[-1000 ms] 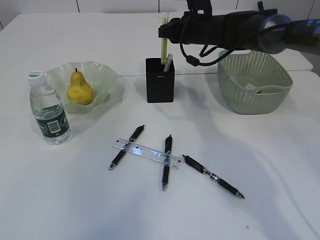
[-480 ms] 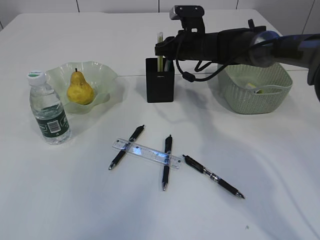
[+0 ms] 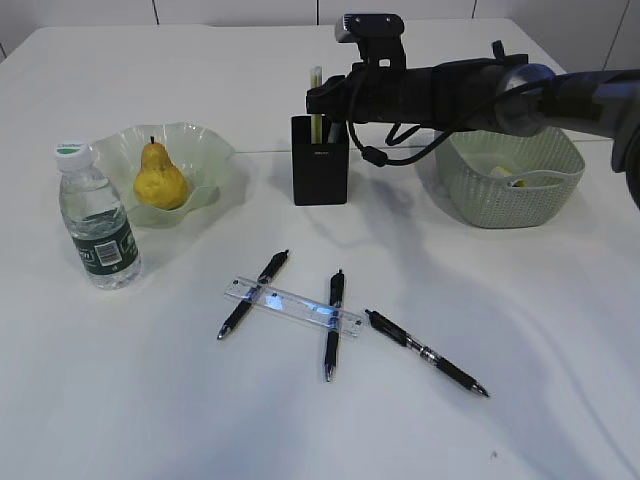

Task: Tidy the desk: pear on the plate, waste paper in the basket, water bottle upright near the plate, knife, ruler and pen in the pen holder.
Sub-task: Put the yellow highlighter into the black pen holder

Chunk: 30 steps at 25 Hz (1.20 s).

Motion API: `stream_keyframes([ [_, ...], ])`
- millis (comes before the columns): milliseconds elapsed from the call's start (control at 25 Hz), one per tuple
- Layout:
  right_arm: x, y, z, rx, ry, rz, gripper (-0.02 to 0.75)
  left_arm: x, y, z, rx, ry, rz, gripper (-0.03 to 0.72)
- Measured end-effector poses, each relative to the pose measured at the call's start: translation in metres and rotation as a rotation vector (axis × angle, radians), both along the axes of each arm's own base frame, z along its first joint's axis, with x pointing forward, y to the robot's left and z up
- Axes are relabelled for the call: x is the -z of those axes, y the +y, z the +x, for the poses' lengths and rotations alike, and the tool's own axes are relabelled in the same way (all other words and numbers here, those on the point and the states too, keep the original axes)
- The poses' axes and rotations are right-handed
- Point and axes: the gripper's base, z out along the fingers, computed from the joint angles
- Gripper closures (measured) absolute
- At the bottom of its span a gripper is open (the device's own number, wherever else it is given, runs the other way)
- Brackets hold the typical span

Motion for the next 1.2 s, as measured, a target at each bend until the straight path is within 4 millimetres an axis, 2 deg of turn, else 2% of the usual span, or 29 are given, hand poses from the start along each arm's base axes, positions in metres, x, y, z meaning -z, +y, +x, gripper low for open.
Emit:
stream_keyframes([
  [280,0.000,0.001,-0.001,-0.012,0.001,0.005,0.568,0.000,0.000,0.000,0.000,0.000,0.000,0.451],
  [360,0.000,0.002,-0.001,-0.022,0.001,0.008,0.526,0.000,0.000,0.000,0.000,0.002,0.000,0.451],
  [480,0.000,0.003,-0.002,-0.041,0.000,0.007,0.413,0.000,0.000,0.000,0.000,0.002,0.000,0.451],
  [600,0.001,0.005,-0.004,-0.071,0.009,0.001,0.337,0.000,0.000,0.000,0.000,0.002,0.000,0.451],
  [880,0.004,0.007,-0.009,-0.111,0.078,-0.016,0.311,0.000,0.000,0.000,0.000,0.002,0.000,0.451],
  [1040,-0.012,0.007,-0.017,-0.164,0.104,-0.063,0.311,0.000,0.000,0.000,-0.002,0.003,0.002,0.451],
  [1200,-0.041,0.005,-0.029,-0.202,0.137,-0.129,0.311,0.000,0.000,0.000,-0.002,0.003,0.002,0.451],
])
